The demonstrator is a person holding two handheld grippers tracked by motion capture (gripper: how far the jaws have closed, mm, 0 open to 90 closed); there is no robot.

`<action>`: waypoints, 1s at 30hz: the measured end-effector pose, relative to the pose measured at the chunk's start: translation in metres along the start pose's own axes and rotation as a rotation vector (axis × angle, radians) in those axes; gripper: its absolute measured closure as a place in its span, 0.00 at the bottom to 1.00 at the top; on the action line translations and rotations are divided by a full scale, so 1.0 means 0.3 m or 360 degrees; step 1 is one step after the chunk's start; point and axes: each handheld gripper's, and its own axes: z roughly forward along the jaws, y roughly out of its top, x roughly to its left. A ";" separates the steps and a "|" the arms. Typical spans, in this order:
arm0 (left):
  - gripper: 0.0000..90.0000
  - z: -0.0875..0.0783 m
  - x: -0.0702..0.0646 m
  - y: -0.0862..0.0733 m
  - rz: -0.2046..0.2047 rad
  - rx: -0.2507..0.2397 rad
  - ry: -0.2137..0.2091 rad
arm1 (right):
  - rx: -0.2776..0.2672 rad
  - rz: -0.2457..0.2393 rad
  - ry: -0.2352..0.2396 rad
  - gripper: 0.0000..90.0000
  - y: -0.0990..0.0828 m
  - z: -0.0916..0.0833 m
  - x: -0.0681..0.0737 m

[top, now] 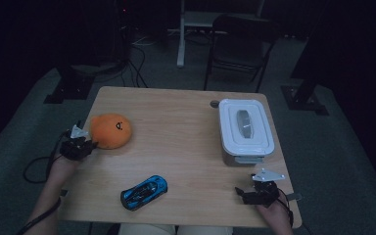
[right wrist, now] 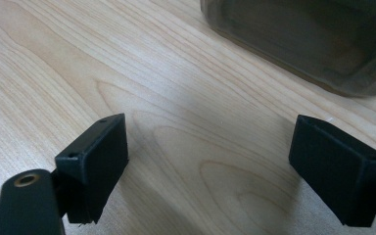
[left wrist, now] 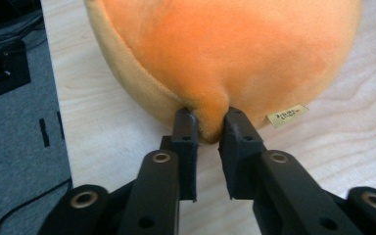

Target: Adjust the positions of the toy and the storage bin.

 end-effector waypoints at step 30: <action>0.36 -0.187 -0.236 0.138 -0.0096 -0.0109 -0.0043 | 0.0001 -0.0001 0.0000 0.16 0.000 0.000 0.000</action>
